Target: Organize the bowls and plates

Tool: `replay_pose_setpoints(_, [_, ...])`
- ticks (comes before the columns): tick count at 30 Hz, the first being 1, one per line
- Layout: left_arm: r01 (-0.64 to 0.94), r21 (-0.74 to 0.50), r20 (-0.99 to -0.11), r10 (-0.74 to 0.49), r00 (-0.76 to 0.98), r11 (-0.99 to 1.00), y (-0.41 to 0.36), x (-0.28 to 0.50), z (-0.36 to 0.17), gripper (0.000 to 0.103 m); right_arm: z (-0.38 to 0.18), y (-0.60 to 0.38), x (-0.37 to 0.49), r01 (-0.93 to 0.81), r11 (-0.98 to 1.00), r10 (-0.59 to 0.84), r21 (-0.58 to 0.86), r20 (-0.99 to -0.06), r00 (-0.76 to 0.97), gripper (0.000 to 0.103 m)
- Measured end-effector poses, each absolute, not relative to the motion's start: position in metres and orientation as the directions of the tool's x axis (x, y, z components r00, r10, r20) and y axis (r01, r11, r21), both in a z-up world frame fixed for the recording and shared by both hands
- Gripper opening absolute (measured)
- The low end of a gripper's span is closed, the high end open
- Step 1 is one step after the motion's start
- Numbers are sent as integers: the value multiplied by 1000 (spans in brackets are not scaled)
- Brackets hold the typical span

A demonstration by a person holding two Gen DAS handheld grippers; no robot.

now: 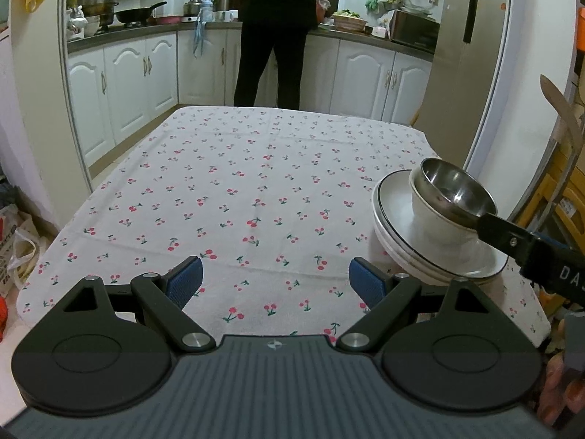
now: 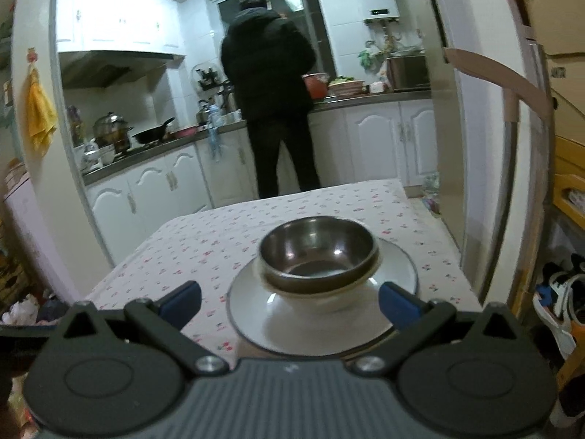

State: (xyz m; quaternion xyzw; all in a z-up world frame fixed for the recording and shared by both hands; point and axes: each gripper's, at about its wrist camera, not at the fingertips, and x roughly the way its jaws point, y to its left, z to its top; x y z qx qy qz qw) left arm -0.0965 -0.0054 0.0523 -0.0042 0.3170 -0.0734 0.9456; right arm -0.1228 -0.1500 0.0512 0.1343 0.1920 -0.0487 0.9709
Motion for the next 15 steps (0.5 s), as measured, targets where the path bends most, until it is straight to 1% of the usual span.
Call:
replay_pose_setpoints(7, [176, -50, -594, -171, 786, 983, -17, -89, 52, 103, 46, -169, -123, 234, 937, -118, 261, -392, 912, 102])
replay_pose_setpoints(15, [205, -96, -604, -220, 766, 974, -15, -77, 47, 103, 43, -174, -120, 253, 930, -130, 265, -408, 904, 103])
